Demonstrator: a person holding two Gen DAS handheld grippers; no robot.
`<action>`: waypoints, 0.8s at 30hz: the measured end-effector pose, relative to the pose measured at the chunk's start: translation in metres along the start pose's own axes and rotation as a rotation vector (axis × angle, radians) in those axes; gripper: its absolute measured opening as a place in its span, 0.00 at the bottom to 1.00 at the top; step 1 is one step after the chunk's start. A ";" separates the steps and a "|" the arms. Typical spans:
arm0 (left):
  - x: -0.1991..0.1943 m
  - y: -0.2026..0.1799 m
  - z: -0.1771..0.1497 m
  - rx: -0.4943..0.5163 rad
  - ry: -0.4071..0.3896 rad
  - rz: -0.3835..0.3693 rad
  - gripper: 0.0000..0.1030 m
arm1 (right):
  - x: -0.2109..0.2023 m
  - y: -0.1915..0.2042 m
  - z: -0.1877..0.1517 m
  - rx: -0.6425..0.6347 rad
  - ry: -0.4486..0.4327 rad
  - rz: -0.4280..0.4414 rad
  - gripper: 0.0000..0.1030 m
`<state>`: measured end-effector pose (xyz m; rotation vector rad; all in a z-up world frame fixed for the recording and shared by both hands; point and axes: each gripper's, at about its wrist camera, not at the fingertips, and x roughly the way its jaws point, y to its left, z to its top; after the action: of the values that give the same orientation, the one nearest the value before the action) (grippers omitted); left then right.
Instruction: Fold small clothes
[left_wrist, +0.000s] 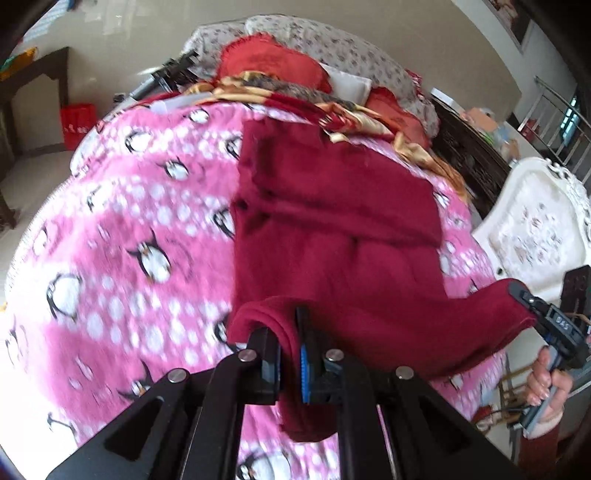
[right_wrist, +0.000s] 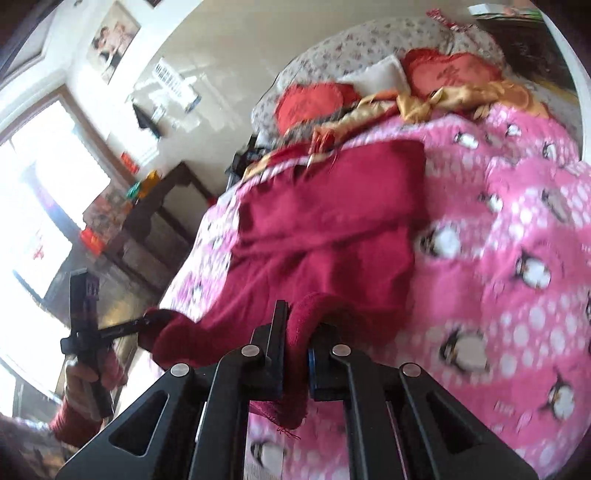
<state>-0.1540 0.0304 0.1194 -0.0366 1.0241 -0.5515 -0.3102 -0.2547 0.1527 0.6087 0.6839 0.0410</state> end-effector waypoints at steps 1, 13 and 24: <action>0.001 -0.001 0.005 0.000 -0.006 0.016 0.07 | 0.001 -0.002 0.006 0.010 -0.015 -0.012 0.00; 0.006 -0.009 0.029 0.025 -0.064 0.058 0.07 | 0.014 -0.017 0.032 0.066 -0.056 -0.079 0.00; 0.013 -0.010 0.046 0.034 -0.075 0.058 0.07 | 0.018 -0.014 0.044 0.038 -0.063 -0.126 0.00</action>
<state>-0.1152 0.0055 0.1366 0.0023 0.9399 -0.5105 -0.2718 -0.2846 0.1609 0.5998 0.6622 -0.1082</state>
